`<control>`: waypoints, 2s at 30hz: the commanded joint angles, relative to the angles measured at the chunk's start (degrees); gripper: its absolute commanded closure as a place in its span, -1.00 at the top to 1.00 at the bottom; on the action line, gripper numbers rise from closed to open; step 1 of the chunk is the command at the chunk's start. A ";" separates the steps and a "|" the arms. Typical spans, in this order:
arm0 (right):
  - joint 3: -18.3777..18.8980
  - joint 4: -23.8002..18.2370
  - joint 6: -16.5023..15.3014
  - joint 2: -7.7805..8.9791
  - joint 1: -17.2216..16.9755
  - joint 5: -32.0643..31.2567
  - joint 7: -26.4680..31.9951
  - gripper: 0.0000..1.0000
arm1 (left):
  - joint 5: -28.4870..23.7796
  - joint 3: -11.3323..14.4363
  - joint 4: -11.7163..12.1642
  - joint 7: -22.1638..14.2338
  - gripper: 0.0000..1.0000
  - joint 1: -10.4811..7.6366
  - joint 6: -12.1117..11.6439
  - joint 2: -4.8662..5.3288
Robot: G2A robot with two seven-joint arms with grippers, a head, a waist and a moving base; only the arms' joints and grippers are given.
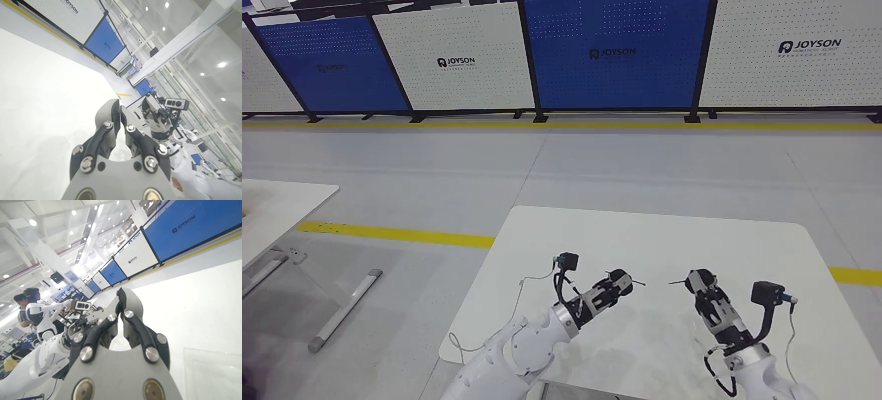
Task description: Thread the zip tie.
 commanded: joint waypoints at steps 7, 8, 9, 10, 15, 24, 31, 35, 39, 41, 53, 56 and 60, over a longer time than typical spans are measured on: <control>0.33 0.60 -1.35 -0.05 -0.75 -0.61 -0.90 -1.00 | -1.38 0.31 -1.47 0.70 -1.00 0.52 0.01 0.12; 0.33 0.60 -1.35 -0.05 -0.75 -0.61 -0.90 -1.00 | -1.38 0.31 -1.47 0.70 -1.00 0.52 0.01 0.12; 0.33 0.60 -1.35 -0.05 -0.75 -0.61 -0.90 -1.00 | -1.38 0.31 -1.47 0.70 -1.00 0.52 0.01 0.12; 0.33 0.60 -1.35 -0.05 -0.75 -0.61 -0.90 -1.00 | -1.38 0.31 -1.47 0.70 -1.00 0.52 0.01 0.12; 0.25 0.44 -1.59 -0.12 -0.81 -0.09 -0.98 -1.00 | -1.38 0.31 -1.47 0.70 -1.00 0.52 0.01 0.12; -5.18 6.19 -2.45 -2.12 0.30 -7.82 -14.95 -1.00 | -1.38 0.31 -1.47 0.70 -1.00 0.52 0.01 0.12; -6.33 7.80 -2.00 -2.58 1.19 -9.31 -17.20 -1.00 | -1.38 0.31 -1.47 0.70 -1.00 0.52 0.01 0.12; -6.33 7.80 -2.00 -2.58 1.19 -9.31 -17.20 -1.00 | -1.38 0.31 -1.47 0.70 -1.00 0.52 0.01 0.12; -6.33 7.80 -2.00 -2.58 1.19 -9.31 -17.20 -1.00 | -1.38 0.31 -1.47 0.70 -1.00 0.52 0.01 0.12; -6.33 7.80 -2.00 -2.58 1.19 -9.31 -17.20 -1.00 | -1.20 0.35 -1.68 1.62 -1.00 0.68 0.89 0.05; -6.33 7.80 -2.00 -2.58 1.19 -9.31 -17.20 -1.00 | -1.17 0.94 -1.87 2.07 -1.00 0.41 3.56 -0.22; -6.36 7.81 -1.88 -2.62 1.16 -9.22 -16.89 -1.00 | -1.17 0.94 -1.87 2.07 -1.00 0.41 3.56 -0.22; -7.07 8.17 -2.10 -3.04 1.46 -9.29 -15.80 -1.00 | -1.17 0.94 -1.87 2.07 -1.00 0.41 3.56 -0.22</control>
